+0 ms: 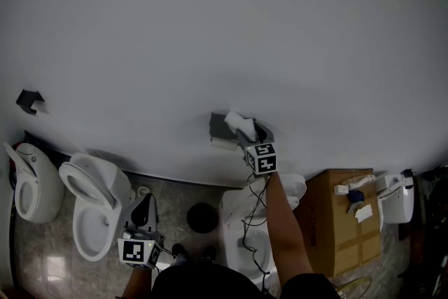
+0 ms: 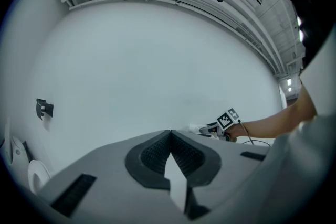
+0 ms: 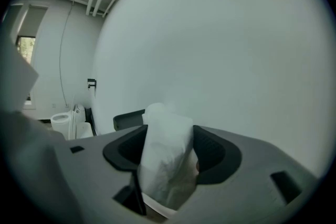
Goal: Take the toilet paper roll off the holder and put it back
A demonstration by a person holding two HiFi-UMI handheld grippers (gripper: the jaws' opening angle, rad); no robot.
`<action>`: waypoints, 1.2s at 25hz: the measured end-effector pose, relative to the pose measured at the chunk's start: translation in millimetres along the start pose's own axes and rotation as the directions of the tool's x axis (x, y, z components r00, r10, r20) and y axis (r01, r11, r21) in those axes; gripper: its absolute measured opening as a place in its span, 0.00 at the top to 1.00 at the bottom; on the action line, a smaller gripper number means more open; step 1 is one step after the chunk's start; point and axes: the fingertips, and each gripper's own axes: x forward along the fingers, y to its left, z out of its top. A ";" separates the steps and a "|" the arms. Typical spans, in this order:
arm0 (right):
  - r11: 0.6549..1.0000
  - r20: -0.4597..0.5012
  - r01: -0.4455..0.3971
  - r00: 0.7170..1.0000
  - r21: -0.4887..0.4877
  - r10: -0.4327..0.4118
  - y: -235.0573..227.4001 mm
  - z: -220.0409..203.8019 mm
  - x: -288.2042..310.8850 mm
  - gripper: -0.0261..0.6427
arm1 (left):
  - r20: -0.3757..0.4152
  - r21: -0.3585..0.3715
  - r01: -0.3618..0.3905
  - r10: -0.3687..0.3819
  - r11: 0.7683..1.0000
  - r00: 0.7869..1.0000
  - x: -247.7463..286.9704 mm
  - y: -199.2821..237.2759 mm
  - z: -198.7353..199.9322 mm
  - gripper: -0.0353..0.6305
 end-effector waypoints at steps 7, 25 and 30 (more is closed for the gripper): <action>1.000 0.010 -0.002 1.000 -0.015 0.002 -1.1 9.0 -12.3 0.56 | 0.041 0.032 -0.003 0.001 0.999 0.999 -4.3 5.3 -7.4 0.94; 1.000 0.147 0.002 0.989 -0.030 0.002 13.1 49.6 -75.8 0.55 | 0.024 -0.005 0.033 -0.033 0.999 0.999 -3.9 -16.8 5.9 0.94; 1.000 0.189 -0.010 0.982 -0.008 0.011 26.7 55.0 -103.2 0.55 | 0.025 0.002 0.036 -0.036 0.999 0.999 -4.5 -19.3 7.3 0.94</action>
